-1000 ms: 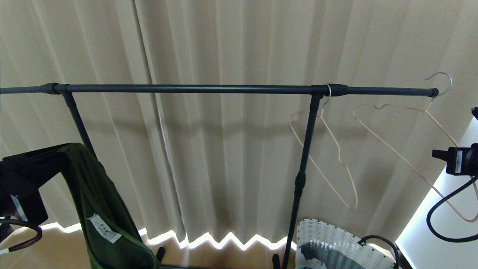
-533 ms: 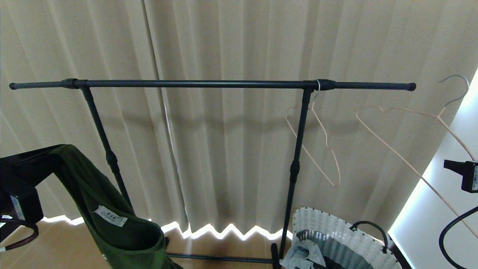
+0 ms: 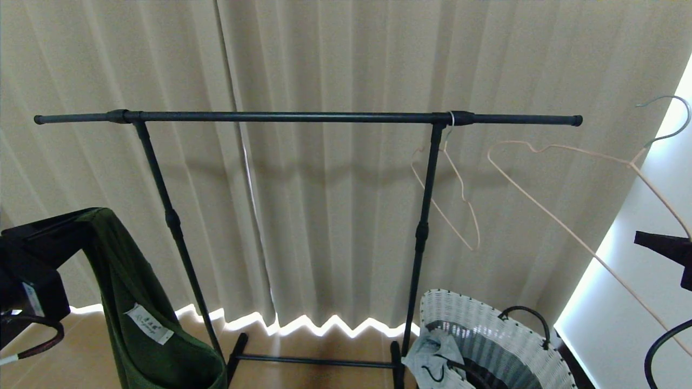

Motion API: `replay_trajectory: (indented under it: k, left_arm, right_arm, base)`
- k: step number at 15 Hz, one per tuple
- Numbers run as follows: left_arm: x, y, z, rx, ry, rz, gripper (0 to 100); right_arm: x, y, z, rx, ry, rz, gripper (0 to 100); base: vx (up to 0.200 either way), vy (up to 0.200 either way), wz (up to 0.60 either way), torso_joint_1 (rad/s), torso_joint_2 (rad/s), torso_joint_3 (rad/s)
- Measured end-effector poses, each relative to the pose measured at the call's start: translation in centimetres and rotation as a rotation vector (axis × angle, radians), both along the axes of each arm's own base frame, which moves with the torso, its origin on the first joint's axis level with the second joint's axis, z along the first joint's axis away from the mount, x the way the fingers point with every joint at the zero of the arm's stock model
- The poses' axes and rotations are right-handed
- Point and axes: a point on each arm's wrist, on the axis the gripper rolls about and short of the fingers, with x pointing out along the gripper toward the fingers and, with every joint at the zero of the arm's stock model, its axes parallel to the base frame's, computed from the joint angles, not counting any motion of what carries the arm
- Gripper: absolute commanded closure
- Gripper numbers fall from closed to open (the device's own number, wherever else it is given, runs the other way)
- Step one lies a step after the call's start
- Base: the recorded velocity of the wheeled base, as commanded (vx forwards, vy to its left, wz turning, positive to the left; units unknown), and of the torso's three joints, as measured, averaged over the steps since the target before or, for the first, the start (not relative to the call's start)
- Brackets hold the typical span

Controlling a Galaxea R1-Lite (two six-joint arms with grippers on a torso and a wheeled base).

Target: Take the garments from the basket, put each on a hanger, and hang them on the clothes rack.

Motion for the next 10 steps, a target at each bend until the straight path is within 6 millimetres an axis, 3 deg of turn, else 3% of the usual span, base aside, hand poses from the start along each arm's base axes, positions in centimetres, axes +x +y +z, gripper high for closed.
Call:
replay_trajectory:
  k: [2, 10]
  left_arm:
    - [0.0, 0.0, 0.0, 0.0, 0.0, 0.0, 100]
    - [0.1, 0.0, -0.1, 0.001, 0.003, 0.0, 100]
  right_arm:
    - [-0.9, 0.4, 0.0, 0.006, -0.017, 0.028, 100]
    - [-2.0, 2.1, 0.2, -0.001, -0.048, 0.122, 100]
  base:
    - [0.0, 0.0, 0.0, 0.0, 0.0, 0.0]
    - [0.0, 0.2, 0.0, 0.001, 0.0, 0.002]
